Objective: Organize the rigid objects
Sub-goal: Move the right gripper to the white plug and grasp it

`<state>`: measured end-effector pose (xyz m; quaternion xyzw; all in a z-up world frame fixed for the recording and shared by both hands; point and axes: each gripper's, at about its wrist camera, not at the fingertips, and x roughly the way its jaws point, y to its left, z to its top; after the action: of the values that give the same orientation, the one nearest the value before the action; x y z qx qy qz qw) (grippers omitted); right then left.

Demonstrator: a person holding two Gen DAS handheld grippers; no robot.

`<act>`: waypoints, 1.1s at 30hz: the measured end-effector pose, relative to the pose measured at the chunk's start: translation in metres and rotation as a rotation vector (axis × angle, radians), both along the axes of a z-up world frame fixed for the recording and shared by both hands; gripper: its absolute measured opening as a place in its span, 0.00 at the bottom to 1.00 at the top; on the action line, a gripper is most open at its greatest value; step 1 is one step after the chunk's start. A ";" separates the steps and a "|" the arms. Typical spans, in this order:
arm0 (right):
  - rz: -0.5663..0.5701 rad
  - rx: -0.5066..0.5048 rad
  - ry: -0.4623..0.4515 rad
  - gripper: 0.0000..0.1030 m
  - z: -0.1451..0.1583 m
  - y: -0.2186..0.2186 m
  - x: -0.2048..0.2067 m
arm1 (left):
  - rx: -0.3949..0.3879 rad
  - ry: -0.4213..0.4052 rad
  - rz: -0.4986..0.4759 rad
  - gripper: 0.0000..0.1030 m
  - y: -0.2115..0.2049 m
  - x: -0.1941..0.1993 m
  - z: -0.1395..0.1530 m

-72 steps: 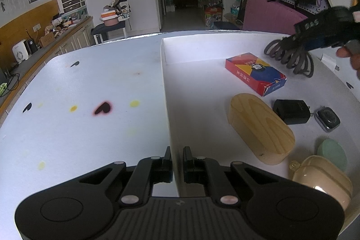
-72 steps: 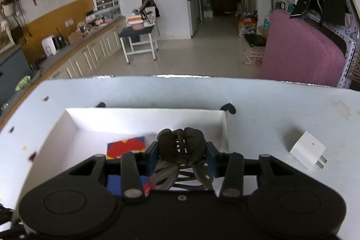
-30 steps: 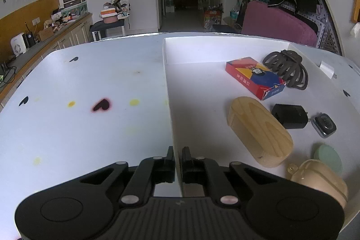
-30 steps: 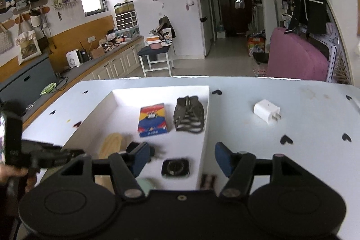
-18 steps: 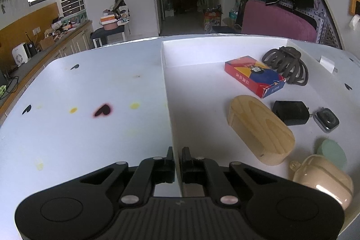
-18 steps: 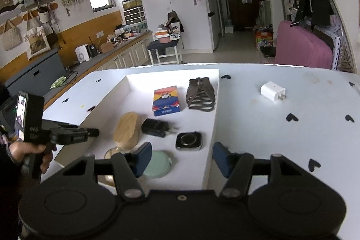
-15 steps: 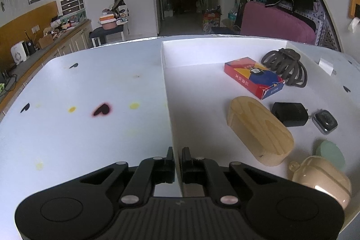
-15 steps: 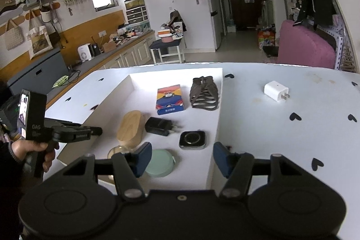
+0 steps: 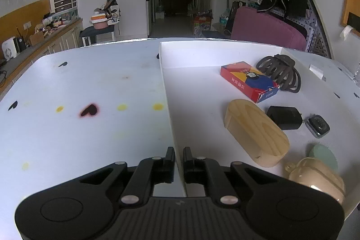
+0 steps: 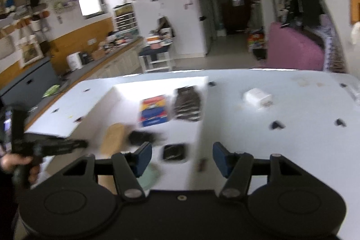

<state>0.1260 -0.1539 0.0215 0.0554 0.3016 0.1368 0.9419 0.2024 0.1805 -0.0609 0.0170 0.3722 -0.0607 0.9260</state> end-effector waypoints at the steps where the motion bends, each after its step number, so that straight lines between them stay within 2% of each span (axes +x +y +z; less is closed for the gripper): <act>1: -0.017 -0.008 -0.005 0.60 0.000 -0.005 0.006 | -0.005 0.001 0.000 0.07 0.002 0.001 0.000; 7: -0.098 -0.091 -0.043 0.60 -0.004 -0.043 0.069 | 0.000 -0.002 0.000 0.07 0.001 0.000 0.000; 12: -0.073 -0.166 -0.007 0.54 -0.026 -0.060 0.129 | -0.012 -0.002 0.002 0.07 0.002 0.000 -0.001; 19: -0.052 -0.210 0.020 0.55 -0.051 -0.062 0.183 | -0.011 -0.002 0.002 0.07 0.002 0.000 -0.001; 21: -0.061 -0.197 0.029 0.59 -0.057 -0.064 0.194 | -0.008 -0.003 0.001 0.07 0.001 -0.001 -0.001; 25: -0.055 -0.163 0.083 0.59 -0.068 -0.067 0.204 | -0.008 -0.003 0.002 0.07 0.001 -0.001 -0.001; 27: -0.029 -0.152 0.098 0.62 -0.069 -0.063 0.200 | -0.007 -0.003 0.003 0.07 0.001 0.000 -0.001; 33: 0.025 -0.154 0.098 0.61 -0.065 -0.048 0.184 | -0.002 -0.004 0.002 0.07 -0.001 0.000 -0.001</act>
<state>0.3102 -0.2017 -0.0436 -0.0143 0.3575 0.1218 0.9258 0.2019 0.1799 -0.0621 0.0158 0.3703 -0.0602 0.9268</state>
